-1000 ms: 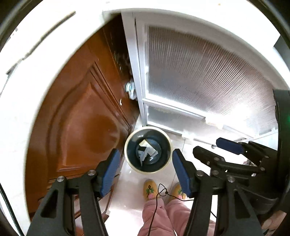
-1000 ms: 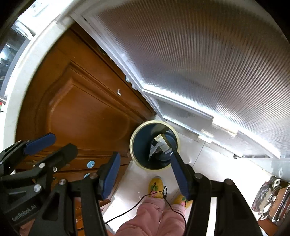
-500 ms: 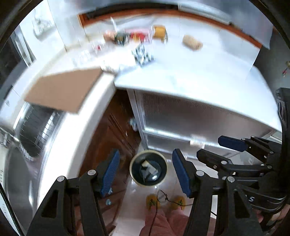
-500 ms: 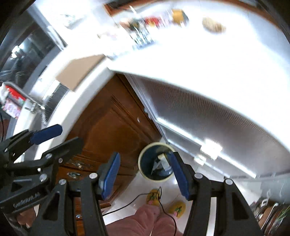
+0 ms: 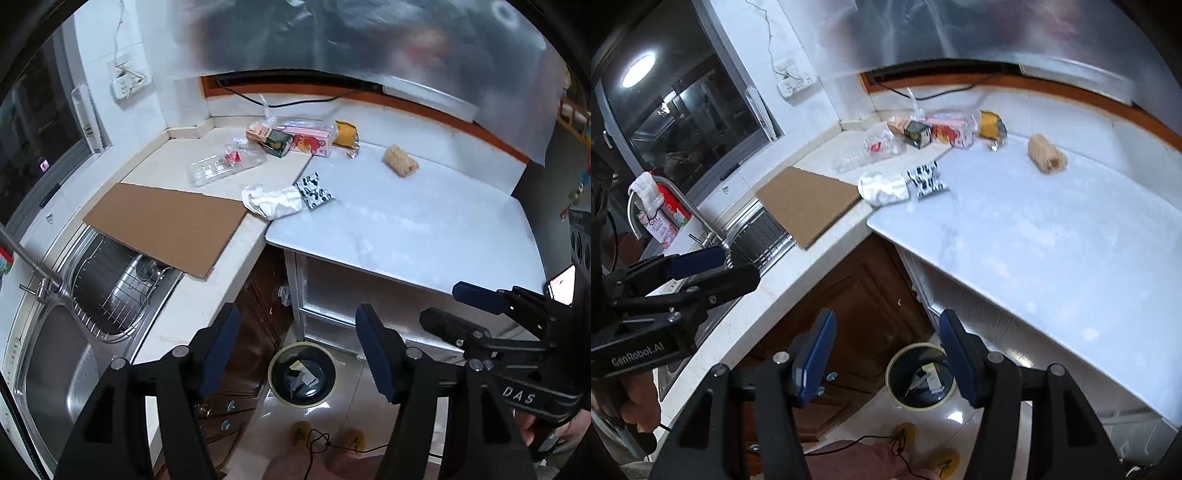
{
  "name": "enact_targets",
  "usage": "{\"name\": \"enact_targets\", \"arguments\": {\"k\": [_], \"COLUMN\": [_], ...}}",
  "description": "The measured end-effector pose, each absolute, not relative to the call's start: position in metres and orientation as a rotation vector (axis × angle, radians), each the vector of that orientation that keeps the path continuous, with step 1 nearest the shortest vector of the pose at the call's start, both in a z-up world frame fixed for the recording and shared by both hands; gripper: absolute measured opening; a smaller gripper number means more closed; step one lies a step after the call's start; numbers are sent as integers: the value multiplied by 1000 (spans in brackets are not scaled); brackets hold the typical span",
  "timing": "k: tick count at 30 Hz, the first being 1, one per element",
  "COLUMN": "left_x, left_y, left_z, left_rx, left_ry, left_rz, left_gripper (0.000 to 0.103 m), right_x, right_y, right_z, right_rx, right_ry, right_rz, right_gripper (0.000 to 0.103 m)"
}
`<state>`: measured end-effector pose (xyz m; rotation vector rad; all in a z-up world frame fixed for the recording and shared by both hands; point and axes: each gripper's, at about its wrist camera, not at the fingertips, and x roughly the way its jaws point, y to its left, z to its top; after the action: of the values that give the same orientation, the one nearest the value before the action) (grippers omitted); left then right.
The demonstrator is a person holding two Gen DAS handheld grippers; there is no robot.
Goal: Collect trash
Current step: 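Raise both tools back toward the table, then grasp the white tissue with the left tool while the right tool grasps the patterned wrapper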
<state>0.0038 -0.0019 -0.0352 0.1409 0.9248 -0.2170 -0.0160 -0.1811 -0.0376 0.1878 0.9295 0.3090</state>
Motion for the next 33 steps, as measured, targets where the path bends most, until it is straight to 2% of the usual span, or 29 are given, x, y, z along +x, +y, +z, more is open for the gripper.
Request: {"name": "enact_targets", "arguments": {"k": [9, 18, 27, 33], "left_x": [38, 132, 233, 270], "left_y": [15, 30, 37, 34], "left_z": [-39, -71, -128, -155], "left_rx": [106, 15, -86, -138], "left_ry": [967, 1071, 1198, 1259], "left_rz": [-222, -321, -382, -396], "left_gripper": [65, 65, 65, 64], "right_x": [9, 75, 174, 231], "right_y": [-186, -183, -170, -155], "right_z": [-27, -30, -66, -101], "right_rx": [197, 183, 180, 173], "right_ry": [902, 907, 947, 997], "right_rz": [271, 185, 117, 109], "right_gripper": [59, 59, 59, 59]}}
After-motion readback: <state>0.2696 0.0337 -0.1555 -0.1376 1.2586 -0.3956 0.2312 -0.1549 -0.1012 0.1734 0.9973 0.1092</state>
